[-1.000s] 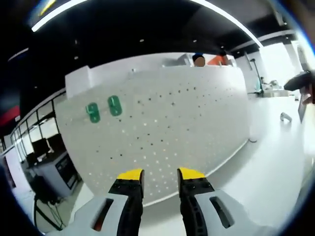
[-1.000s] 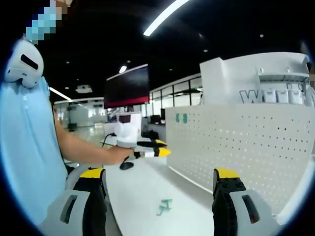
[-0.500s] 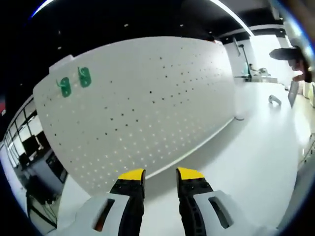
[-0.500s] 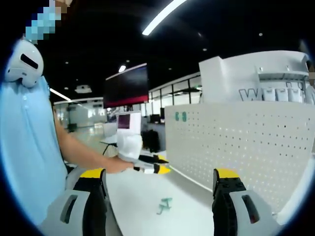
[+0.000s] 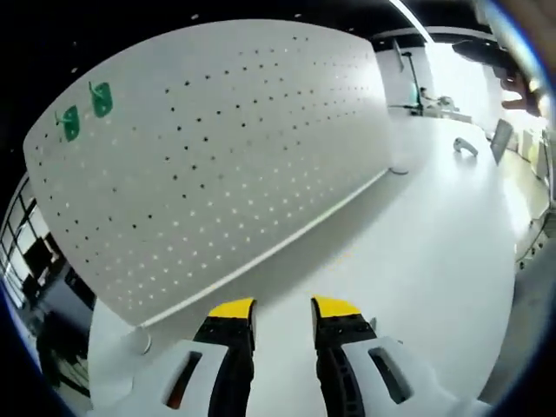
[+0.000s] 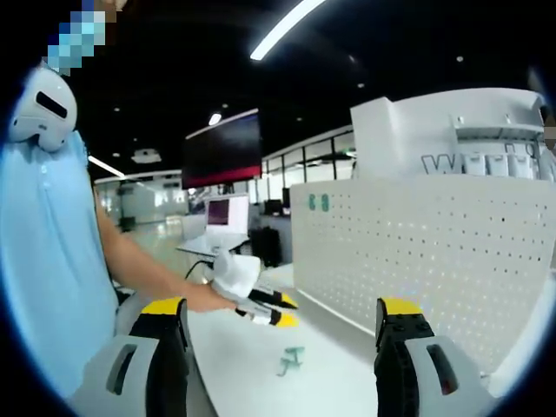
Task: Insert the hook assembly into the mounting plate slot until the hook locks in place.
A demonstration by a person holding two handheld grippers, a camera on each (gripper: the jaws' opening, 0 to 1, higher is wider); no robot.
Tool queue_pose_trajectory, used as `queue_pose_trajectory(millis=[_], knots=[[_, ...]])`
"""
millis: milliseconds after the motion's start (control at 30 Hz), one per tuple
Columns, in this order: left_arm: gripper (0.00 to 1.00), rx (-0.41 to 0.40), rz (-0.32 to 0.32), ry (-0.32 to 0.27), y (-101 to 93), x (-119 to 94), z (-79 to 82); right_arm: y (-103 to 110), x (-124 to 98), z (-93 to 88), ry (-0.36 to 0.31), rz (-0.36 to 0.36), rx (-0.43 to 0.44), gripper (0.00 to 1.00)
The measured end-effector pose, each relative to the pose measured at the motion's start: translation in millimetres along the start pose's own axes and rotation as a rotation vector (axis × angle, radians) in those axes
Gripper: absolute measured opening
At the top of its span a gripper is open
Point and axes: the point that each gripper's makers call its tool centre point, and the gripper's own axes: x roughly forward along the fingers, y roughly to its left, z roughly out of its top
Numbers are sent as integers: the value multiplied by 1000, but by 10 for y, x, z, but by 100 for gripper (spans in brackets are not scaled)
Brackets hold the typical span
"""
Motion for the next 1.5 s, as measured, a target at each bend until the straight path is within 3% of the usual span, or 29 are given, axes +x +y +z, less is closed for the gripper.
queue_pose_trajectory(millis=[500, 867, 1500], knots=[[22, 26, -68, 95, -108, 181, -283, -37, -45, -54, 5, -16, 12, 91], [18, 37, -125, 163, -326, 254, -491, -91, -23, -108, 6, -20, 28, 90], [9, 46, -136, 189, -390, 349, -480, -124, -57, -170, 6, -26, 49, 90]])
